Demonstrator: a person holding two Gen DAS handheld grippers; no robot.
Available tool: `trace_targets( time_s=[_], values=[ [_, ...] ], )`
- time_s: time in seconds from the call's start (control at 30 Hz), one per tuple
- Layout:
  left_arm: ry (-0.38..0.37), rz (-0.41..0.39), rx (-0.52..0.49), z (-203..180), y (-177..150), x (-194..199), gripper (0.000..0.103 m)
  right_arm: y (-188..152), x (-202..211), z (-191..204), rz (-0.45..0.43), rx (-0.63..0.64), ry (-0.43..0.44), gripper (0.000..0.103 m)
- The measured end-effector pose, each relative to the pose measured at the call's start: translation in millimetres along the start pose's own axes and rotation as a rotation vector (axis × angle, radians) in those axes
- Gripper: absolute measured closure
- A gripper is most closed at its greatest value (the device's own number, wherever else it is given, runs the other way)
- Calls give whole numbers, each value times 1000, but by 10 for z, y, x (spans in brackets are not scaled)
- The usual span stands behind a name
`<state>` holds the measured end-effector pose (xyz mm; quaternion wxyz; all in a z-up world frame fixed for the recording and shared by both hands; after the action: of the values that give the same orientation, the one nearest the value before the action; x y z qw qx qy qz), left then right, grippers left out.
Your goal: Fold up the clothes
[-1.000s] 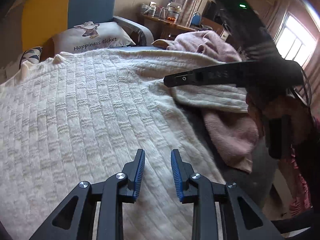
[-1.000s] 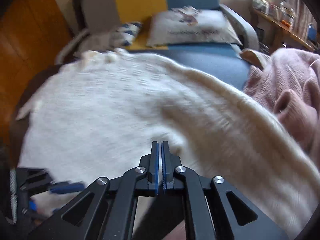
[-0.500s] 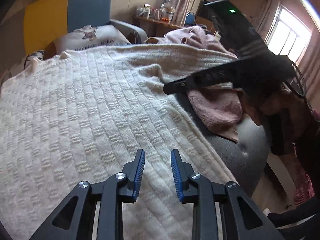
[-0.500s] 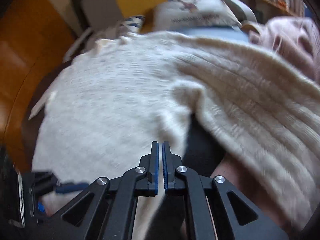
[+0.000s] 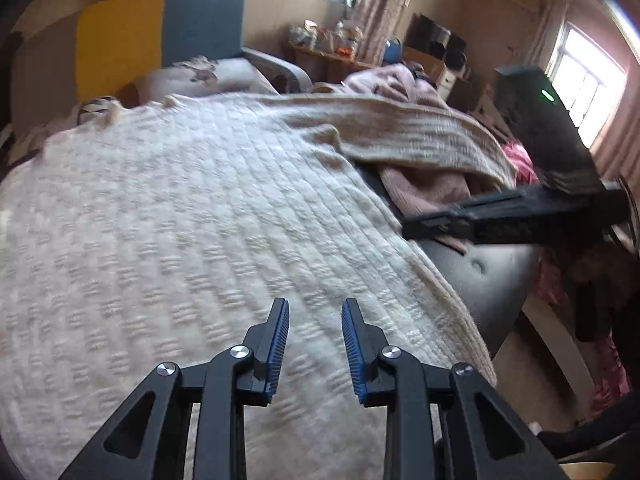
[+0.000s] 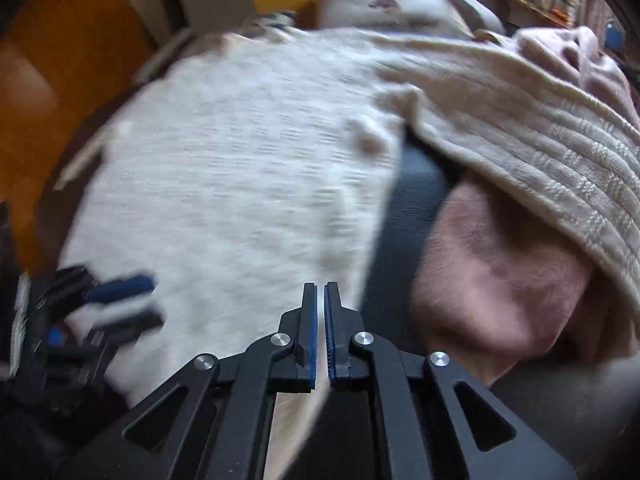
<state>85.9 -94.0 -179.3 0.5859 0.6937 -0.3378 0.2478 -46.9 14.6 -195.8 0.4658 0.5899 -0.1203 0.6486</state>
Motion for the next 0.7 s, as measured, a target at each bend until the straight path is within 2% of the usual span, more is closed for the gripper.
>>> trace_targets(
  time_s=[0.1, 0.17, 0.2, 0.27, 0.33, 0.47, 0.53, 0.6, 0.67, 0.7],
  values=[
    [35, -3, 47, 283, -76, 160, 76, -180, 82, 221, 7, 42, 16, 98],
    [89, 7, 74, 476, -189, 198, 76, -355, -27, 209, 49, 52, -22, 98],
    [114, 27, 90, 570, -256, 193, 76, -443, -83, 200, 71, 57, -41, 98],
    [138, 70, 120, 734, -399, 165, 77, -515, -145, 137, 50, 57, -58, 100],
    [142, 32, 132, 793, -435, 263, 77, -492, -130, 69, 37, -6, -35, 101],
    [179, -15, 192, 932, -497, 539, 75, -367, 28, 307, -11, -25, 34, 97],
    [201, -36, 253, 1075, -583, 712, 75, -282, 67, 574, -41, 25, 65, 81],
    [241, -34, 308, 1252, -717, 835, 74, -225, 34, 838, -64, 55, 106, 51],
    [335, 8, 333, 1442, -900, 876, 74, -221, -99, 1119, -69, 85, 126, 48],
    [344, 12, 346, 1508, -970, 888, 75, -287, -171, 1154, -56, 96, 104, 49]
  ],
)
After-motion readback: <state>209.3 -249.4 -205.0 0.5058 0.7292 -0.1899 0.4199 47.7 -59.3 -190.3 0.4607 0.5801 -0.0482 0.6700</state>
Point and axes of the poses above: each gripper's, at about its wrist camera, not at the fingertips, and x roughly against the way its jaws point, z to its left, y to its top, the point moved 5 cm from there along -x, roughly the way its jaws point, and after that the axes turned 4 degrees about -x, right-handed, at the moved point
